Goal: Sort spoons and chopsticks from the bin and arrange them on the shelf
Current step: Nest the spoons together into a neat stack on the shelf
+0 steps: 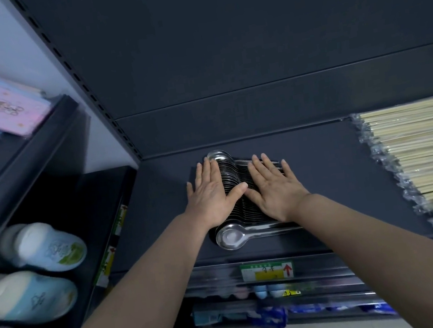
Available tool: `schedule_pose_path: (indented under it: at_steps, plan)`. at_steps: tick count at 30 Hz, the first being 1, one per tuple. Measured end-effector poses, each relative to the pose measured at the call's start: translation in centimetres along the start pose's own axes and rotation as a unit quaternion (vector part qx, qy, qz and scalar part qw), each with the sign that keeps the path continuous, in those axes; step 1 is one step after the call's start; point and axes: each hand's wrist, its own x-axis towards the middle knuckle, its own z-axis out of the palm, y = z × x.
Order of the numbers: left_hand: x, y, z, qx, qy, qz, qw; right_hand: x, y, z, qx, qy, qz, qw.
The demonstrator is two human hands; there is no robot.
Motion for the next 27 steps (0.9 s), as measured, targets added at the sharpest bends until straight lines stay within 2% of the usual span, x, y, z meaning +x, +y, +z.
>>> schedule_pose_path:
  at_steps: [21, 27]
  plan:
    - [4.0, 0.0, -0.8, -0.024, 0.001, -0.015, 1.000, 2.5, 0.9, -1.0, 0.028, -0.020, 0.009, 0.999]
    - [3.4, -0.4, -0.9, -0.020, 0.014, -0.003, 1.000, 2.0, 1.0, -0.6, 0.042, -0.004, -0.004, 0.999]
